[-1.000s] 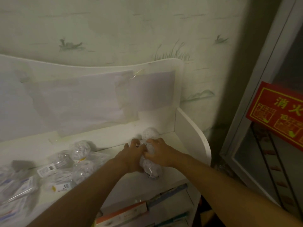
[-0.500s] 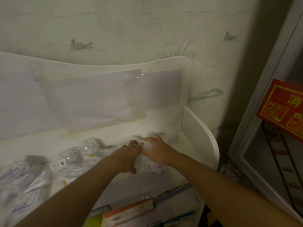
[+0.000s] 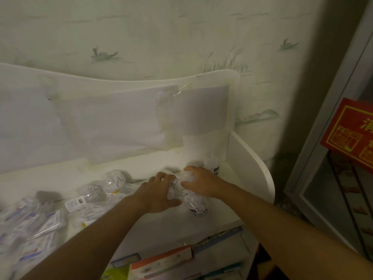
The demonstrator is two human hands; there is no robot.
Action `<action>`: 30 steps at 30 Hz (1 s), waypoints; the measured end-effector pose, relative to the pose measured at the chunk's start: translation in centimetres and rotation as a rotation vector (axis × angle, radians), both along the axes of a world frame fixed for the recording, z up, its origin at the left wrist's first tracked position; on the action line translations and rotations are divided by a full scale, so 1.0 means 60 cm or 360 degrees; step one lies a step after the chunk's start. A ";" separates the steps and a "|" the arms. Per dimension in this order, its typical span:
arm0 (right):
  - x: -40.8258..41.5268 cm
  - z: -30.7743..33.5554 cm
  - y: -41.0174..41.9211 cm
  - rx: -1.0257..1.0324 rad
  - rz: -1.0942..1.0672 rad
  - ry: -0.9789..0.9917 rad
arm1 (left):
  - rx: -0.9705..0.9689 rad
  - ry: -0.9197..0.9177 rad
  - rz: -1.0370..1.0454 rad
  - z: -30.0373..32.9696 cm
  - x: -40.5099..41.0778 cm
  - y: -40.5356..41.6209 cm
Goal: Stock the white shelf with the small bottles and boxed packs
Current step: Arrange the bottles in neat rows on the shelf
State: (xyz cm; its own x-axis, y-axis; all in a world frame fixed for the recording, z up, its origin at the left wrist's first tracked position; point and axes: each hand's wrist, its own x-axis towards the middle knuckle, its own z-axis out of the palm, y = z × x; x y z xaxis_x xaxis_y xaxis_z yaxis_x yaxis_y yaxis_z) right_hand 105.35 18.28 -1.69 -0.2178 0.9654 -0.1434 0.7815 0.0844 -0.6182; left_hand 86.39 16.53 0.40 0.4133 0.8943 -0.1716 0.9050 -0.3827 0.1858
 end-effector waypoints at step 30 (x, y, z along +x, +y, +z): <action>0.089 0.017 -0.096 -0.0028 0.0025 -0.0057 | 0.0206 -0.0036 -0.0036 -0.002 0.099 0.083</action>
State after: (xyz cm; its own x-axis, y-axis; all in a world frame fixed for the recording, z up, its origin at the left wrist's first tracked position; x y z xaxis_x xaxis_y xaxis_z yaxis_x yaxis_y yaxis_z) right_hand 110.71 12.54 -0.68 -0.2271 0.9592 -0.1684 0.8020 0.0861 -0.5911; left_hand 92.35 21.53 0.27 0.4361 0.8987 -0.0460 0.8920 -0.4250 0.1538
